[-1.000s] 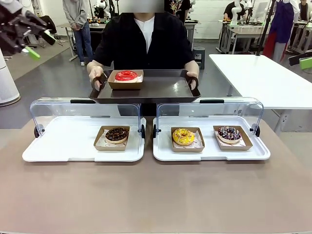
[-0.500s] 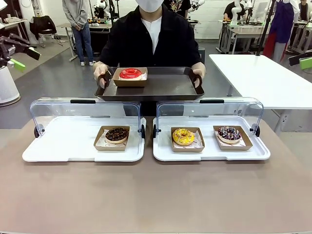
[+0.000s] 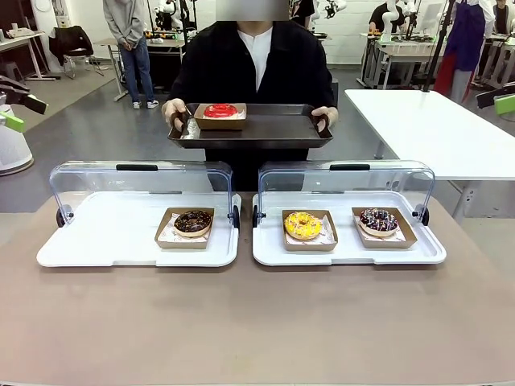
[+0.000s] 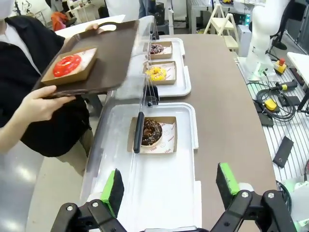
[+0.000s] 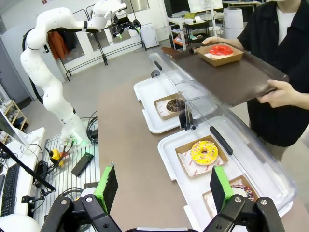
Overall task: Provide the desired donut to the person.
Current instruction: Place the picked Paper togo box onto the Handle tray extended by the person, then pick up and lift the Paper togo box containing the Donut pointed at by the person.
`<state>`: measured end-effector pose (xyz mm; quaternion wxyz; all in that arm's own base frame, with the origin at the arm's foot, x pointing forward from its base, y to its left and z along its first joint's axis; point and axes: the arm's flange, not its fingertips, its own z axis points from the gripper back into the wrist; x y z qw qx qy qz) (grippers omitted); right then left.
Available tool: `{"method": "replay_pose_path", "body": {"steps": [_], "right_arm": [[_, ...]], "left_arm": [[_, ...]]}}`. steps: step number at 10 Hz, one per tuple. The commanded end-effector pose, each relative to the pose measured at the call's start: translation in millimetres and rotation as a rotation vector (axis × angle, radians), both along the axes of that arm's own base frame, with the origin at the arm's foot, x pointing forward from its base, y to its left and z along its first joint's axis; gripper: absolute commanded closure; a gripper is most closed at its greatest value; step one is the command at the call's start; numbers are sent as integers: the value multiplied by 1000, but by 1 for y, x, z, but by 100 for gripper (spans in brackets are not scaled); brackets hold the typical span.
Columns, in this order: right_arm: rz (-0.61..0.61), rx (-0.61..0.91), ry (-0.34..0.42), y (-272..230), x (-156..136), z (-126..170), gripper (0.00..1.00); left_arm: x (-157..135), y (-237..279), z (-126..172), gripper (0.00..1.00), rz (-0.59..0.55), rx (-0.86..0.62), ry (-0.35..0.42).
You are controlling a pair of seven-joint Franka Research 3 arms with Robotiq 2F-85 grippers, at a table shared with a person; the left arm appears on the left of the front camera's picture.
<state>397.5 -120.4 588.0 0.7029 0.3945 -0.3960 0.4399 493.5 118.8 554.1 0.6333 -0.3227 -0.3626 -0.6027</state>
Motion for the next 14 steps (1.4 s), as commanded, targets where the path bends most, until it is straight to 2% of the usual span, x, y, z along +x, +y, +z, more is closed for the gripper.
{"method": "replay_pose_path", "body": {"steps": [1,4,7,8,14], "right_arm": [[8,10,-9,1,0,1,0],[8,10,-9,1,0,1,0],[8,10,-9,1,0,1,0],[8,10,-9,1,0,1,0],[8,10,-9,1,0,1,0]], "left_arm": [[-10,-5,-11,0,21,17,5],[-13,-6,-19,0,42,38,7],[-17,-11,-20,0,46,127,-60],[-7,-2,-18,0,44,44,6],[-7,-2,-18,0,44,44,6]]}}
